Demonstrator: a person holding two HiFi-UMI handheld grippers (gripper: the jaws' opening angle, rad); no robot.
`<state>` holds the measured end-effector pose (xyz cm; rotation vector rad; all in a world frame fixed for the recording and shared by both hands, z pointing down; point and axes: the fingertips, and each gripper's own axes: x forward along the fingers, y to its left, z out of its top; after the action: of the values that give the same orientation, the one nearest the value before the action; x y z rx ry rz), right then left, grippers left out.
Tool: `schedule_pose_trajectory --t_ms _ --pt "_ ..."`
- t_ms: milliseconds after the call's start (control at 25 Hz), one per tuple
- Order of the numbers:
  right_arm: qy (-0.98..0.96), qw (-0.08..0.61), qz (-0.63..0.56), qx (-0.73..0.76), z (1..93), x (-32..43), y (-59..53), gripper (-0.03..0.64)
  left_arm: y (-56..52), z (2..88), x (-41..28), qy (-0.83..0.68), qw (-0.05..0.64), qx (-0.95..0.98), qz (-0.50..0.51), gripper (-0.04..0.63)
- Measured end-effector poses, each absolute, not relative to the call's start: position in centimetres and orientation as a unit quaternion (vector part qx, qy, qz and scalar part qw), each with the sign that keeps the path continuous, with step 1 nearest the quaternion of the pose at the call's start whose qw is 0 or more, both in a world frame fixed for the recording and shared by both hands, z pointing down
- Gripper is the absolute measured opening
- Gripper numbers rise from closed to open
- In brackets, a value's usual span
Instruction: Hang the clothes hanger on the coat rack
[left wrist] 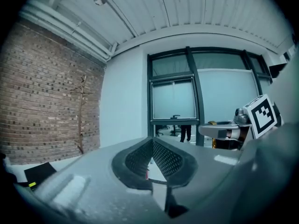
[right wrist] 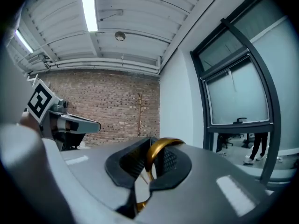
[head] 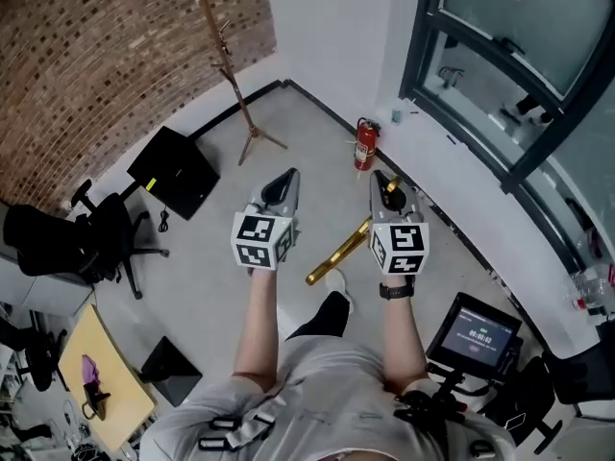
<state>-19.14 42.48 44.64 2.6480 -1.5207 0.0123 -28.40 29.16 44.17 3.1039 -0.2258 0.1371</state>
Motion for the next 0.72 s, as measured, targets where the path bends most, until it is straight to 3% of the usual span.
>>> schedule_pose_trajectory --t_ms 320,720 --pt "-0.492 0.079 -0.016 0.867 41.7 -4.3 36.8 0.003 24.3 42.6 -13.2 -0.070 0.048 0.996 -0.006 0.000" --pt "-0.534 0.086 -0.003 0.841 42.8 6.1 28.3 0.003 16.5 43.4 -3.9 -0.124 0.053 0.991 0.009 0.000"
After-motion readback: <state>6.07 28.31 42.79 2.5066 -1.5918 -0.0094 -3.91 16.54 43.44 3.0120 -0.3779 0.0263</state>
